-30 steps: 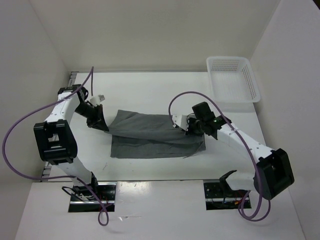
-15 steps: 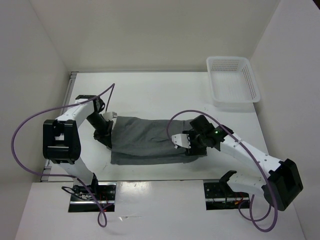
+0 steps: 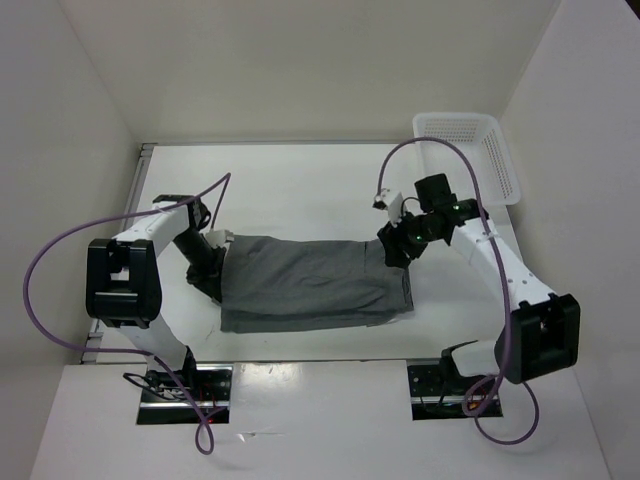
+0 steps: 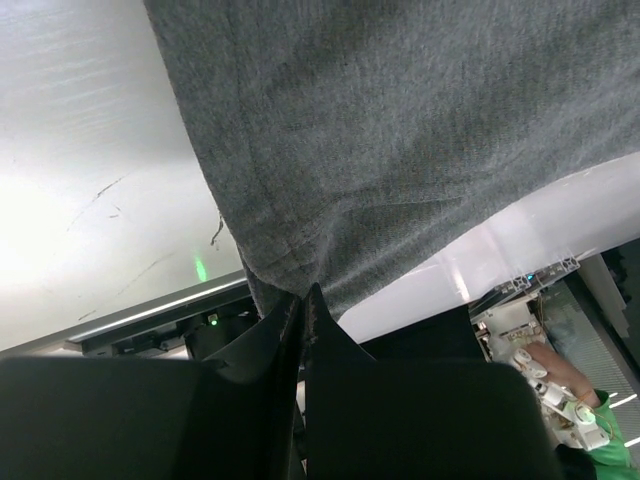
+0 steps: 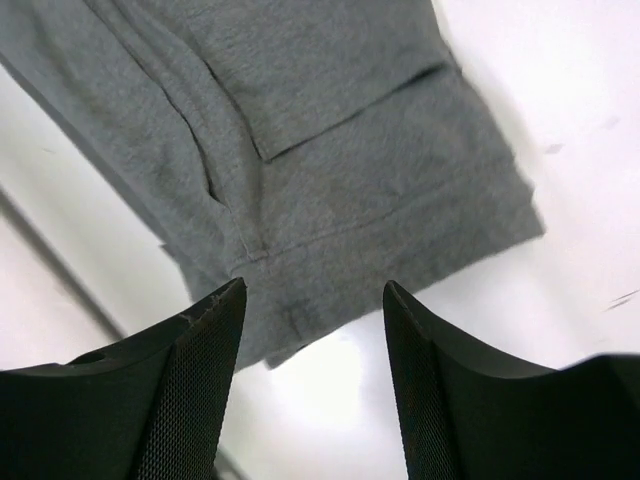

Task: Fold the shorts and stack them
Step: Fold the shorts

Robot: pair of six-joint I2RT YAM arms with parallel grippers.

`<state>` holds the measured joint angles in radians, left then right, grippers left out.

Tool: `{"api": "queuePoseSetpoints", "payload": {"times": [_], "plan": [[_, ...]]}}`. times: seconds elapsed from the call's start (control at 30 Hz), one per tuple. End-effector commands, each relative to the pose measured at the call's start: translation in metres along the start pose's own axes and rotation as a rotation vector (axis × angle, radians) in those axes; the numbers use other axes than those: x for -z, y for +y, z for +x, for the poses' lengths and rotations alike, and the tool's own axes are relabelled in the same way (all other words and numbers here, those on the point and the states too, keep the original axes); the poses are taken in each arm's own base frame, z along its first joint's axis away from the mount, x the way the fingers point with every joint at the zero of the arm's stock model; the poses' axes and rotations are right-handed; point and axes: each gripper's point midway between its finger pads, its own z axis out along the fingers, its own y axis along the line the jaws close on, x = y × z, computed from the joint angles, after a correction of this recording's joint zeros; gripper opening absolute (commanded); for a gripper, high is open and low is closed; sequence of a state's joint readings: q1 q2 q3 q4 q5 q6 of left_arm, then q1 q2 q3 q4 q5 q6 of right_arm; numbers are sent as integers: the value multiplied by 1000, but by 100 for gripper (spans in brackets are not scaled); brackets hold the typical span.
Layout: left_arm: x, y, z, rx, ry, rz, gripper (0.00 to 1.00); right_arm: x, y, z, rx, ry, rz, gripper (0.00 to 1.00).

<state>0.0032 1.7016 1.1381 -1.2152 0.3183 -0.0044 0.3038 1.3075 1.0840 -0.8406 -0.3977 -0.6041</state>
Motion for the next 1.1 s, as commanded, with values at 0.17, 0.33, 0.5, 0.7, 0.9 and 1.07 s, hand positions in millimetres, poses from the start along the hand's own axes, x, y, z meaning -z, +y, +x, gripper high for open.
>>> {"api": "queuePoseSetpoints", "payload": {"times": [0.17, 0.33, 0.5, 0.7, 0.9, 1.07], "plan": [[1, -7, 1, 6, -21, 59, 5, 23, 16, 11, -252, 37, -175, 62], [1, -6, -7, 2, -58, 67, 5, 4, -3, 48, -58, 195, -137, 65], [2, -6, -7, -2, -66, 67, 6, -3, 33, 69, 53, 285, -259, 65], [0, -7, -10, -3, -68, 76, 6, -14, 54, 65, 119, 262, -296, 66], [2, -6, -11, -2, -68, 65, 6, -17, 65, 77, 159, 298, -320, 62], [3, -9, -14, -4, -71, 86, 6, -44, 61, 71, 184, 260, -276, 21]]}}
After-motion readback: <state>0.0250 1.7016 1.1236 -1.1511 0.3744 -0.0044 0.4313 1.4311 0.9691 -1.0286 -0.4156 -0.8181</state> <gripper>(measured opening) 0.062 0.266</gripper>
